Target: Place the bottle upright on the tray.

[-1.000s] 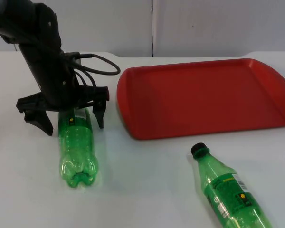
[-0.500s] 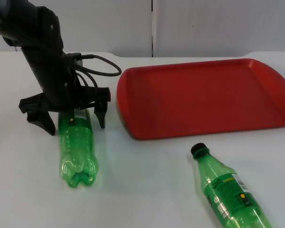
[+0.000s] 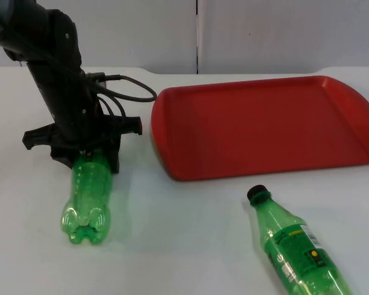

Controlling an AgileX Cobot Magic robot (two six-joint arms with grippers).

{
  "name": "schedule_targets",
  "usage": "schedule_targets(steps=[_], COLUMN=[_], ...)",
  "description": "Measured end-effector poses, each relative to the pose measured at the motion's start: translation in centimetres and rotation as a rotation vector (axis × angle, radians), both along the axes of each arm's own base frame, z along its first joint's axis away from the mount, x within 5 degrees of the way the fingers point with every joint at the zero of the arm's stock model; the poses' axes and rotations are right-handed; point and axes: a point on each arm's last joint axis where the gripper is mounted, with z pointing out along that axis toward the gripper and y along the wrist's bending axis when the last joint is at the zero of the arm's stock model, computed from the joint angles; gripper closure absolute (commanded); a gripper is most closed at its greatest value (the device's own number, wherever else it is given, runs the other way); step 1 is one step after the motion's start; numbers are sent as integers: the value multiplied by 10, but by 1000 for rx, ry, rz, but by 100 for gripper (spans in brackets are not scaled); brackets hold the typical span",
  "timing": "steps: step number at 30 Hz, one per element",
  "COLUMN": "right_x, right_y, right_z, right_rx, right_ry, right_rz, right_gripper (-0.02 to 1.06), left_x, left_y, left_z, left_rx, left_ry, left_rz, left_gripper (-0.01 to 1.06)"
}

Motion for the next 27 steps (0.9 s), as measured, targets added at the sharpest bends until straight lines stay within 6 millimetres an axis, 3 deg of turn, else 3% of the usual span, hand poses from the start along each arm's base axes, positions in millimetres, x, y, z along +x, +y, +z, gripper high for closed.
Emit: schedule_targets(steps=[15, 18, 20, 23, 24, 27], right_x=[0, 0, 0, 0, 0, 0], right_y=[0, 0, 0, 0, 0, 0], right_z=[0, 0, 0, 0, 0, 0], right_rx=[0, 0, 0, 0, 0, 0], right_ry=[0, 0, 0, 0, 0, 0], right_rz=[0, 0, 0, 0, 0, 0], right_gripper=[0, 0, 0, 0, 0, 0], left_x=[-1, 1, 1, 3, 3, 1], left_y=[0, -1, -1, -2, -2, -1], left_z=[8, 34, 40, 83, 83, 124], left_rx=[-6, -23, -27, -54, -54, -78], left_ry=[2, -66, -82, -220, -220, -353], left_rz=[-2, -20, -20, -33, -33, -39], left_gripper=[105, 105, 105, 105, 105, 105])
